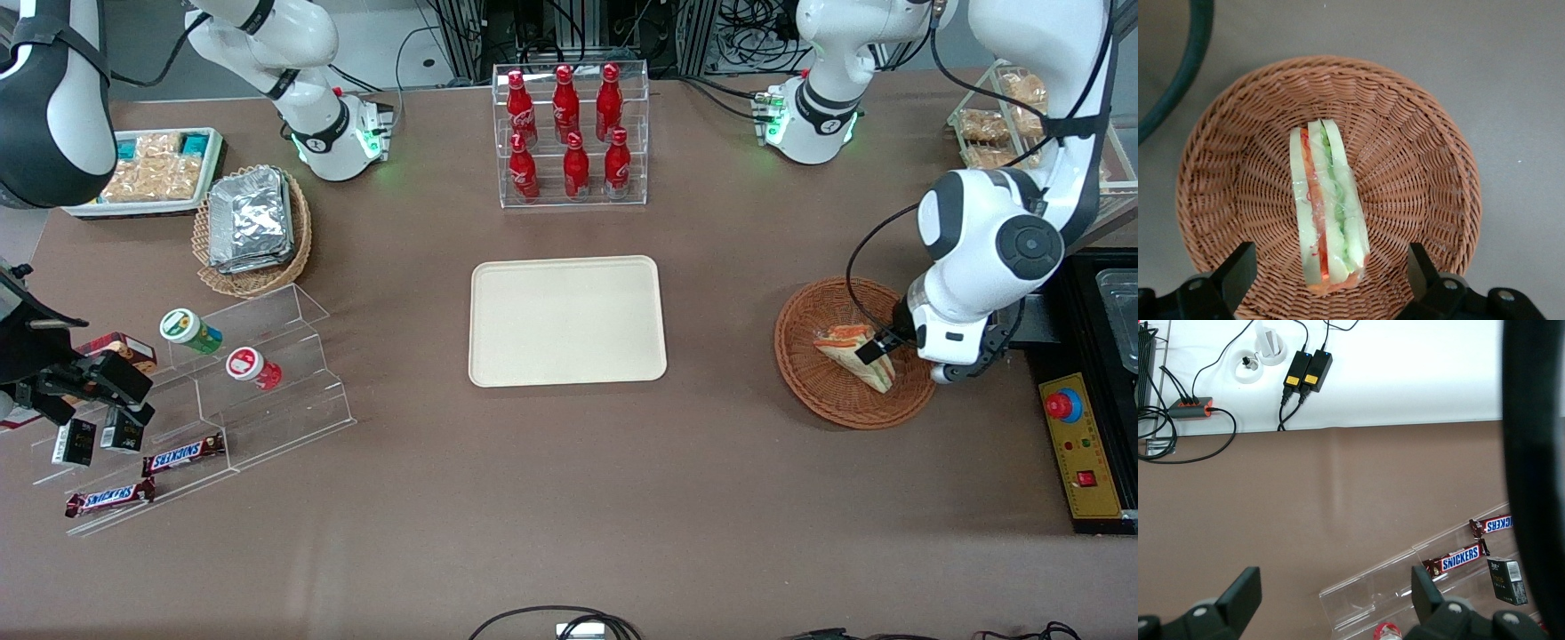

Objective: Place sandwich from basket to tray
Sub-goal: 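Close the left gripper on the sandwich's wrapped edge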

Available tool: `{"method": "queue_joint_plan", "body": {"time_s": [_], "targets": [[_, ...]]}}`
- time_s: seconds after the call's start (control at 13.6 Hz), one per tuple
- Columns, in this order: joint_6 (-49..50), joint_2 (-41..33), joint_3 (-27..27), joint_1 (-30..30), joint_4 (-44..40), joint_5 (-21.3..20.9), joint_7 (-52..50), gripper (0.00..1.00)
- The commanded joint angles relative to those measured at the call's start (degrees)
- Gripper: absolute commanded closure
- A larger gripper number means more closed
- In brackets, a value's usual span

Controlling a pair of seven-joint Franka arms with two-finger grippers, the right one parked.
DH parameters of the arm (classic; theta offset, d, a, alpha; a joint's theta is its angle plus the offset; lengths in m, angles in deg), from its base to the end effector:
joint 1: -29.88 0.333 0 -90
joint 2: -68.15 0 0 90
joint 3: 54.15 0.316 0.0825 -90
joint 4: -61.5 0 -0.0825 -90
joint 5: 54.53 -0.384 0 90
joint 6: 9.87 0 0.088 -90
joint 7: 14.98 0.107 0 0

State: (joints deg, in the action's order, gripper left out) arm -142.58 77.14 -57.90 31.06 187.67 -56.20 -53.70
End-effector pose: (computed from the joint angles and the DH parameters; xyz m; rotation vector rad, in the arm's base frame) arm 0.5430 -0.0236 0.3076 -2.9717 -0.9377 0.0558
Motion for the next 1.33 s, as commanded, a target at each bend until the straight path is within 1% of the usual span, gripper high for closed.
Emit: {"method": "queue_joint_plan", "body": {"time_s": [0.0, 0.22, 0.44, 0.66, 0.74, 0.81, 0.89, 0.96, 1.03, 1.11, 1.25], "targets": [[-2.46, 1.73, -0.02, -0.91, 0.39, -1.14, -4.25, 0.00], [-3.51, 3.23, -0.02, -1.44, 0.92, -1.14, -5.57, 0.00], [-7.55, 4.37, 0.15, -1.35, 3.55, -1.23, -5.75, 0.00], [-8.00, 5.08, 0.33, -1.27, 3.73, -1.41, -5.75, 0.00], [-8.00, 5.51, 0.41, -1.27, 3.64, -1.41, -5.75, 0.05], [-8.00, 5.60, 0.42, -1.09, 3.64, -1.41, -5.75, 0.13], [-8.00, 5.69, 0.42, -0.92, 3.64, -1.84, -5.75, 0.27], [-8.00, 5.78, 0.42, -0.74, 3.73, -2.37, -5.75, 0.52], [-8.00, 5.78, 0.50, -0.74, 3.73, -2.64, -5.67, 0.91], [-8.00, 5.69, 0.50, -0.65, 3.73, -2.64, -5.58, 1.00], [-7.39, 5.34, 0.59, -0.65, 3.56, -2.64, -5.23, 1.00]]}}
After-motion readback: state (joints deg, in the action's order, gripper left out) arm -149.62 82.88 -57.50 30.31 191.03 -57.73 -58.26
